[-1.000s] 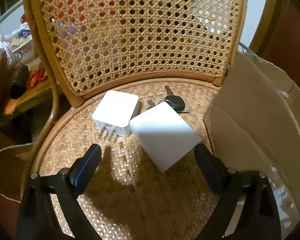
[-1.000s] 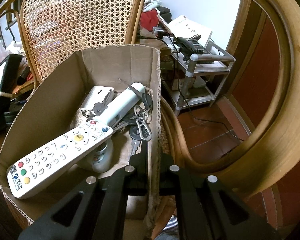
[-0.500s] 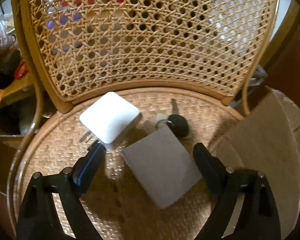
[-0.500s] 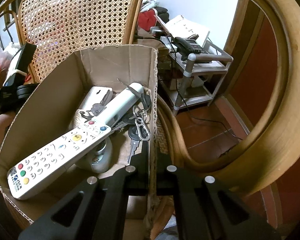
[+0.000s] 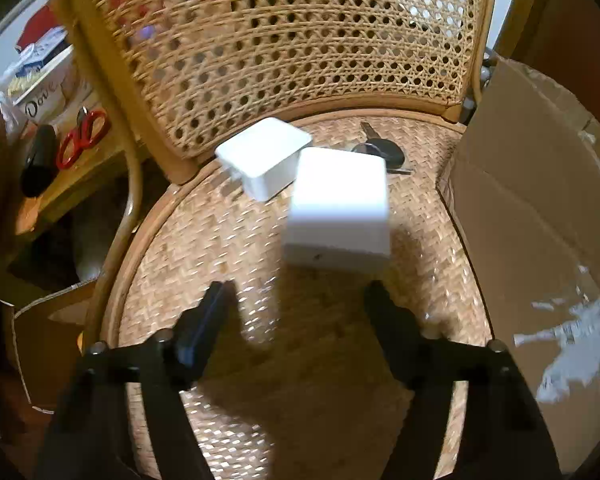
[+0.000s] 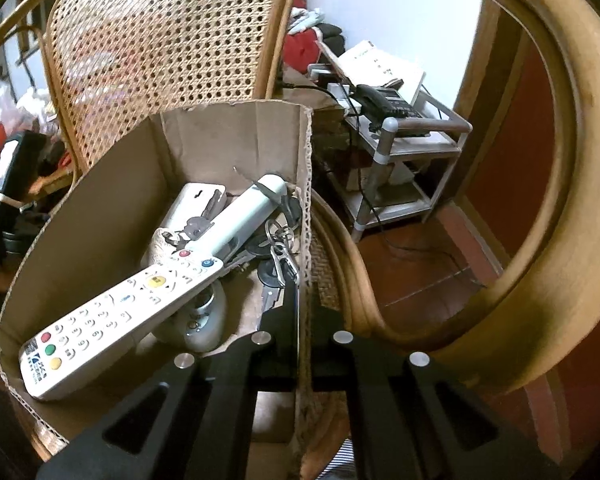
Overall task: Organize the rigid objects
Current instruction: 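Move the left gripper to the large white charger cube and grasp it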
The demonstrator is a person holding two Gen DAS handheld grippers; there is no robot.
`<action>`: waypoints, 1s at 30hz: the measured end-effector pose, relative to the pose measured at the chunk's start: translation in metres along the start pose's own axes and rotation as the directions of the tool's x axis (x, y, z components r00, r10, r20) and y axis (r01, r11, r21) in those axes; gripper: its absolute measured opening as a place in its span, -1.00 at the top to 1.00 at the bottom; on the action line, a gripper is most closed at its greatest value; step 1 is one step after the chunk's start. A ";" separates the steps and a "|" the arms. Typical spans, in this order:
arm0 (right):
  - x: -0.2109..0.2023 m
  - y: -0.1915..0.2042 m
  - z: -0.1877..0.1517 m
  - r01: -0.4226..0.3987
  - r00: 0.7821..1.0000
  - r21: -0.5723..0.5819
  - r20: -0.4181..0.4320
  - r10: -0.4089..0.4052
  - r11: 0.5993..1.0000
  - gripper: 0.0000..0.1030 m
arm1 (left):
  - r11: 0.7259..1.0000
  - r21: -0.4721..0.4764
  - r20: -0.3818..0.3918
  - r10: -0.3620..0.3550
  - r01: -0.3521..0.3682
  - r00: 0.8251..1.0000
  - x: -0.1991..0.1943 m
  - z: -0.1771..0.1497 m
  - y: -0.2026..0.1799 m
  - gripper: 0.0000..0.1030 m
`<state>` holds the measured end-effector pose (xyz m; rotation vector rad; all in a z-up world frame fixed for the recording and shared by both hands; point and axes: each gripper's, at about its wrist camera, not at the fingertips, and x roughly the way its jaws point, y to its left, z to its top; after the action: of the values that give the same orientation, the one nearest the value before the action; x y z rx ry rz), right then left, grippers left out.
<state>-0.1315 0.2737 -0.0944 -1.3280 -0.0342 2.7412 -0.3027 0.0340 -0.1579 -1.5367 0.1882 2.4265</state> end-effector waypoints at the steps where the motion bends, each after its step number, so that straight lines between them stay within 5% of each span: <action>1: 0.000 0.000 0.000 -0.003 1.000 0.001 0.001 0.003 1.000 0.91 | 1.000 -0.020 0.015 -0.005 0.005 1.000 -0.003 -0.002 0.006 -0.17; 4: 0.000 0.001 0.001 0.001 1.000 0.001 0.000 -0.001 1.000 0.91 | 0.997 -0.047 0.060 -0.054 0.057 0.997 -0.012 0.002 0.011 -0.25; 12: 0.002 -0.001 0.000 0.002 1.000 -0.006 -0.004 -0.002 1.000 0.91 | 0.994 0.112 0.057 -0.011 0.004 0.998 0.008 0.027 -0.017 -0.42; 19: 0.002 -0.001 -0.001 0.001 1.000 -0.005 -0.005 -0.001 1.000 0.91 | 0.997 -0.002 0.061 -0.079 0.079 0.995 0.008 0.046 -0.024 -0.49; 25: 0.002 -0.003 -0.001 -0.004 1.000 -0.005 -0.005 0.004 1.000 0.91 | 0.997 -0.073 0.056 0.009 -0.005 0.998 0.018 0.056 -0.030 -0.52; 30: 0.001 -0.001 -0.003 -0.002 1.000 -0.004 -0.003 0.002 1.000 0.89 | 0.992 -0.106 0.054 0.081 -0.075 0.995 0.026 0.052 -0.022 -1.00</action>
<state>-0.1298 0.2749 -0.0968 -1.3343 -0.0385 2.7423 -0.3518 0.0717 -0.1580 -1.5260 0.1139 2.5756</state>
